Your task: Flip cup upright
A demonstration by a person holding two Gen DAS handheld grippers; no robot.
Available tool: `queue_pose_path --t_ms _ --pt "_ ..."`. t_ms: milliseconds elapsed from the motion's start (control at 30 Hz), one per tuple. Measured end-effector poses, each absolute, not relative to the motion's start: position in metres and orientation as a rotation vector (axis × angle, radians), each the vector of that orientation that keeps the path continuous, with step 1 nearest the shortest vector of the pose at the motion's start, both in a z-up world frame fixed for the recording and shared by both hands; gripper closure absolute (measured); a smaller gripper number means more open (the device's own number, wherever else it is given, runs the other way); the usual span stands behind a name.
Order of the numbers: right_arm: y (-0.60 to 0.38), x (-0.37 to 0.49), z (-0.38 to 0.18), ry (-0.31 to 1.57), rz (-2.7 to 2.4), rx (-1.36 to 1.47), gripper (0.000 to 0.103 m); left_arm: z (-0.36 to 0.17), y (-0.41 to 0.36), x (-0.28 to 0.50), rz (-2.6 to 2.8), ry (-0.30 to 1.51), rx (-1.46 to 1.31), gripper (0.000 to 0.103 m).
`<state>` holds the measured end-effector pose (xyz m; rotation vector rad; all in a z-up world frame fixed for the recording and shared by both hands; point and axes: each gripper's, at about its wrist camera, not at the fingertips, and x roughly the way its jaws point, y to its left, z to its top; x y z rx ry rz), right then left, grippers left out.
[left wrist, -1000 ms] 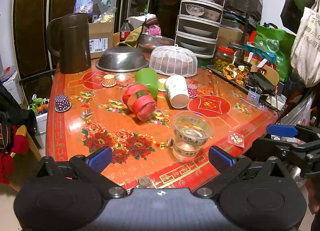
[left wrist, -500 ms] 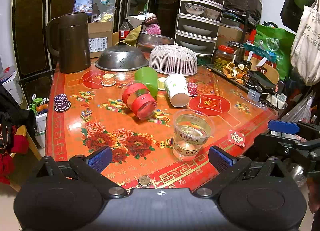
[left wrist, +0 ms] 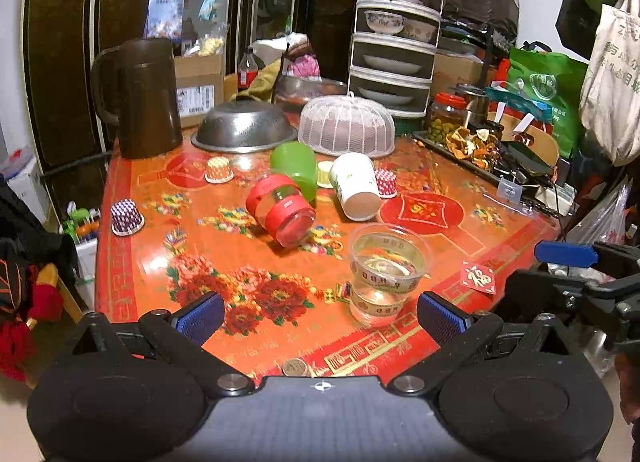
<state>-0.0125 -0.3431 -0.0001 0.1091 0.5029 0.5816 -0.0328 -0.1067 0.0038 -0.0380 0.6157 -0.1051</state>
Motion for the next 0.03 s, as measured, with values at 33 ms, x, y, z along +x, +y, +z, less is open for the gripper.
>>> queue_pose_path --t_ms 33 --pt "-0.3418 -0.0127 -0.0033 0.502 0.584 0.11 0.001 0.0042 -0.1054 -0.0349 -0.093 0.597 -0.038 0.0"
